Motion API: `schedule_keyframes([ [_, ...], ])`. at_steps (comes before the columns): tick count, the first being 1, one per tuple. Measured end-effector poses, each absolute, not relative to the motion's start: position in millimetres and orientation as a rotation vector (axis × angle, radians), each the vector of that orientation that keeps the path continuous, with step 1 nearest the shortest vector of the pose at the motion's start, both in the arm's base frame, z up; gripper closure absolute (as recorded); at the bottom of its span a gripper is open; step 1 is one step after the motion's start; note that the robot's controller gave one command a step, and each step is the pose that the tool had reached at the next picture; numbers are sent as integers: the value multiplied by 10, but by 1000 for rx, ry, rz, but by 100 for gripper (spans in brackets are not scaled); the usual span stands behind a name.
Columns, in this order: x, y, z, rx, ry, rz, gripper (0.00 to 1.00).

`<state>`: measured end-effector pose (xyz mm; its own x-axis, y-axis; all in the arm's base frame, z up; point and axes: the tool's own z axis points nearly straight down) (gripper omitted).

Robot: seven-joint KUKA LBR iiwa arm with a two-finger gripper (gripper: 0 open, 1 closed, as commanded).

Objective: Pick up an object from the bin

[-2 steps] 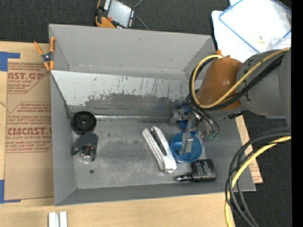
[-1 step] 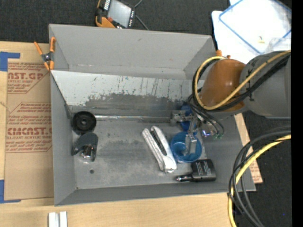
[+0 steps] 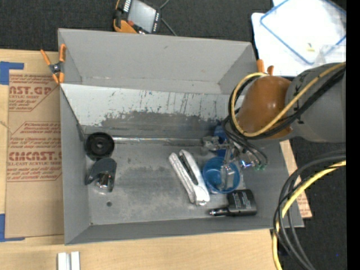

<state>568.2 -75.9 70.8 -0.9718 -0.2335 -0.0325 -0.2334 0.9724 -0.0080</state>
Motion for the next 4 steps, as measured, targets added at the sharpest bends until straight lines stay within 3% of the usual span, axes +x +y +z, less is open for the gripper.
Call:
schedule_keyframes([
  [1, 5607, -619, 704, -810, 2996, -14, 0],
  [2, 5090, -640, 773, -1153, 2869, -20, 0],
  [3, 5438, -722, 707, -1331, 2795, -26, 100],
  [4, 5437, -722, 707, -1331, 2795, -26, 100],
])
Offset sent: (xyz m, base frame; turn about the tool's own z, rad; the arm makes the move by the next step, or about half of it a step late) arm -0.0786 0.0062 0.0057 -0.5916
